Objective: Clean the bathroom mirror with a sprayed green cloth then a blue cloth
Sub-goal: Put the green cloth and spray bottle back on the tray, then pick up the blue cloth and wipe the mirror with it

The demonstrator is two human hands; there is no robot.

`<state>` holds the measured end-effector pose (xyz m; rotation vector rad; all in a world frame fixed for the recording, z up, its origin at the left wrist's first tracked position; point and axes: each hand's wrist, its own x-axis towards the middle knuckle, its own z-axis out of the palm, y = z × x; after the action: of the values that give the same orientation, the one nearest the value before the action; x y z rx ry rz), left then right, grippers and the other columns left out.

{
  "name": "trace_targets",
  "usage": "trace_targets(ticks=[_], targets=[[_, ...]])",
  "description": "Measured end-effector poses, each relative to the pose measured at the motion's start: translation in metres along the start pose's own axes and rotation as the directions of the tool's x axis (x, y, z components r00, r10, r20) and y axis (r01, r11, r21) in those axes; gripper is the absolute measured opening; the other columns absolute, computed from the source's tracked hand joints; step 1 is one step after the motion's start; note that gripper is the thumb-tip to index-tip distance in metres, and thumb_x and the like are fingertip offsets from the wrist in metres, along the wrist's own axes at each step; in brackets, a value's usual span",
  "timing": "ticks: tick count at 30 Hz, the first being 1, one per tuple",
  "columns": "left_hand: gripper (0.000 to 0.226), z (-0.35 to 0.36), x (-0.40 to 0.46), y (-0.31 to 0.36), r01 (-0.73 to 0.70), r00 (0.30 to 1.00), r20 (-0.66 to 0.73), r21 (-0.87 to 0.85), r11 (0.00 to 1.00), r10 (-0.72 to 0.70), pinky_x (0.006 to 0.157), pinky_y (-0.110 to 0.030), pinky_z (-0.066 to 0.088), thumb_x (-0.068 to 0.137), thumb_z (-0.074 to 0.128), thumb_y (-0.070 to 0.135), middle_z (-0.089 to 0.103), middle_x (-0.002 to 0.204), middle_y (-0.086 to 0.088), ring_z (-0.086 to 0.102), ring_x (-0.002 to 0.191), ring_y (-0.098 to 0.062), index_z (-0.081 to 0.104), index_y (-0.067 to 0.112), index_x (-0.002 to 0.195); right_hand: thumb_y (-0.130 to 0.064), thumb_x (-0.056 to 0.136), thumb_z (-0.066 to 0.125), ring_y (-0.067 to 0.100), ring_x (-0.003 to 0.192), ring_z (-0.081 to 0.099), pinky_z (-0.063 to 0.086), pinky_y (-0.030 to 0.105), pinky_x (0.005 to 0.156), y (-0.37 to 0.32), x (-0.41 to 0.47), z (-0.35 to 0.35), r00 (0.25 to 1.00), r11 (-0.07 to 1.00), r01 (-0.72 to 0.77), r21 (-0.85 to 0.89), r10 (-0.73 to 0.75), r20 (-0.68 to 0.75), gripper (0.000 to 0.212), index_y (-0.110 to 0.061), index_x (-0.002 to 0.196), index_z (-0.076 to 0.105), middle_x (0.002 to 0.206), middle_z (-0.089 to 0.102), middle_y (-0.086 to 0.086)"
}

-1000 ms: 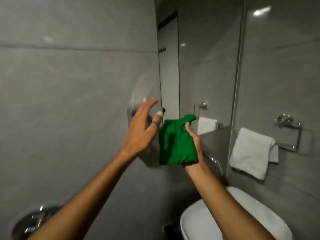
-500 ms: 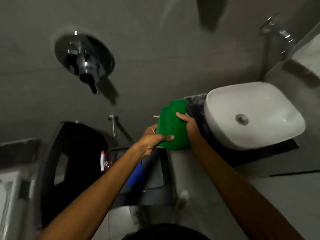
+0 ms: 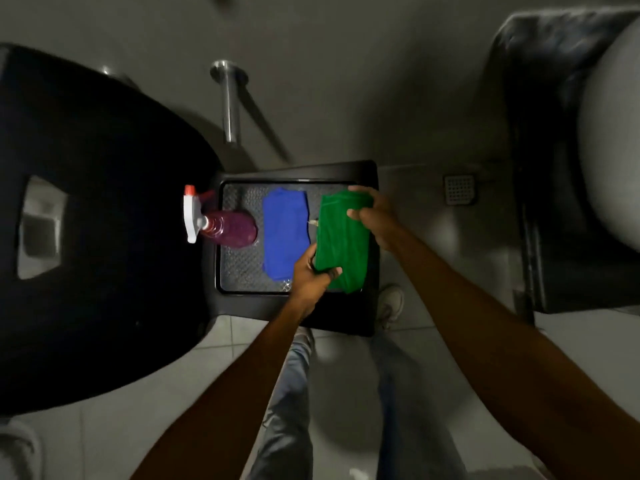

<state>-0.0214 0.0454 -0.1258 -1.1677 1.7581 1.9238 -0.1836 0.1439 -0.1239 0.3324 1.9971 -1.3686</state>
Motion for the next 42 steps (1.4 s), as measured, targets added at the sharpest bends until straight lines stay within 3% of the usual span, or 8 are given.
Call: trace_targets(ticks=[4,10,15,20,24,30,36,42], targets=[[0.045,-0.009,0.026,-0.012,0.016,0.994,-0.107,0.173,0.985,0.003,0.103,-0.046,0.059,0.087,0.076,-0.002,0.077,0.117,-0.018,0.073,0.109,-0.031,0.068,0.001,0.132,0.008,0.077,0.07,0.022,0.103,0.066,0.056,0.022,0.084,0.01,0.031,0.016,0.997,0.966,0.075,-0.246,-0.069,0.032,0.056,-0.009,0.13,0.063,0.123,0.068,0.016],[0.044,-0.044,0.027,-0.008,0.085,0.884,-0.441,0.474,0.876,0.153,0.11,-0.046,0.045,0.09,0.07,0.015,0.059,0.134,-0.023,0.058,0.124,-0.042,0.063,0.003,0.132,0.004,0.075,0.06,0.03,0.111,0.063,0.045,0.023,0.095,-0.006,0.012,0.04,0.929,0.767,0.306,-0.564,-0.371,-0.002,0.042,-0.006,0.115,0.068,0.12,0.066,0.015],[0.086,-0.055,0.046,-0.011,0.342,0.861,-0.499,0.429,0.836,-0.096,0.112,-0.047,0.042,0.081,0.085,0.041,0.048,0.149,-0.025,0.049,0.138,-0.043,0.043,-0.001,0.144,-0.005,0.085,0.064,0.026,0.104,0.071,0.045,0.01,0.081,0.002,-0.001,0.092,0.994,0.885,0.108,-0.454,-0.079,0.081,0.03,-0.003,0.115,0.069,0.109,0.075,0.016],[0.053,-0.063,0.066,-0.017,0.36,0.888,-0.377,0.219,0.907,-0.262,0.089,-0.036,0.057,0.081,0.084,0.03,0.074,0.125,-0.02,0.072,0.115,-0.035,0.065,0.001,0.122,-0.026,0.082,0.069,0.034,0.105,0.07,0.052,0.029,0.077,0.019,-0.002,0.123,0.998,0.808,-0.009,-0.589,-0.031,-0.059,0.035,-0.003,0.109,0.068,0.112,0.073,0.019],[0.004,-0.071,0.06,0.0,0.289,0.921,-0.285,0.046,0.956,-0.265,0.077,-0.04,0.061,0.081,0.074,0.016,0.077,0.089,-0.01,0.075,0.085,-0.029,0.071,0.014,0.082,-0.028,0.086,0.067,0.029,0.115,0.067,0.052,0.03,0.094,0.015,-0.004,0.127,0.99,0.916,-0.124,-0.382,0.086,-0.113,0.043,-0.009,0.124,0.065,0.125,0.07,0.014],[0.018,-0.066,0.008,0.095,0.102,0.977,-0.163,-0.218,0.971,-0.14,0.064,-0.028,0.059,0.09,0.065,-0.003,0.071,0.089,-0.009,0.069,0.063,-0.015,0.065,0.015,0.092,-0.014,0.098,0.055,0.028,0.081,0.06,0.053,0.035,0.066,-0.016,-0.047,0.075,0.962,0.964,-0.231,0.128,0.246,-0.118,0.033,0.01,0.117,0.064,0.093,0.061,0.017],[0.022,-0.031,-0.075,0.235,0.031,0.999,0.049,-0.43,0.903,-0.011,0.074,-0.035,0.063,0.091,0.064,-0.005,0.079,0.097,-0.011,0.074,0.075,-0.022,0.071,0.006,0.109,-0.052,0.102,0.037,0.036,0.123,0.061,0.049,0.045,0.1,-0.102,-0.13,0.019,0.952,0.605,-0.306,0.735,0.211,0.222,0.062,-0.002,0.131,0.061,0.129,0.064,0.021],[0.018,0.005,-0.17,0.373,-0.349,0.893,0.364,0.189,0.918,0.265,0.065,-0.017,0.059,0.102,0.063,0.03,0.078,0.092,0.006,0.075,0.07,0.0,0.072,0.015,0.106,-0.053,0.103,0.027,0.028,0.093,0.07,0.061,0.032,0.067,-0.245,-0.186,-0.074,0.993,0.281,0.028,0.959,-0.117,0.005,0.062,-0.011,0.14,0.054,0.087,0.08,0.008]])
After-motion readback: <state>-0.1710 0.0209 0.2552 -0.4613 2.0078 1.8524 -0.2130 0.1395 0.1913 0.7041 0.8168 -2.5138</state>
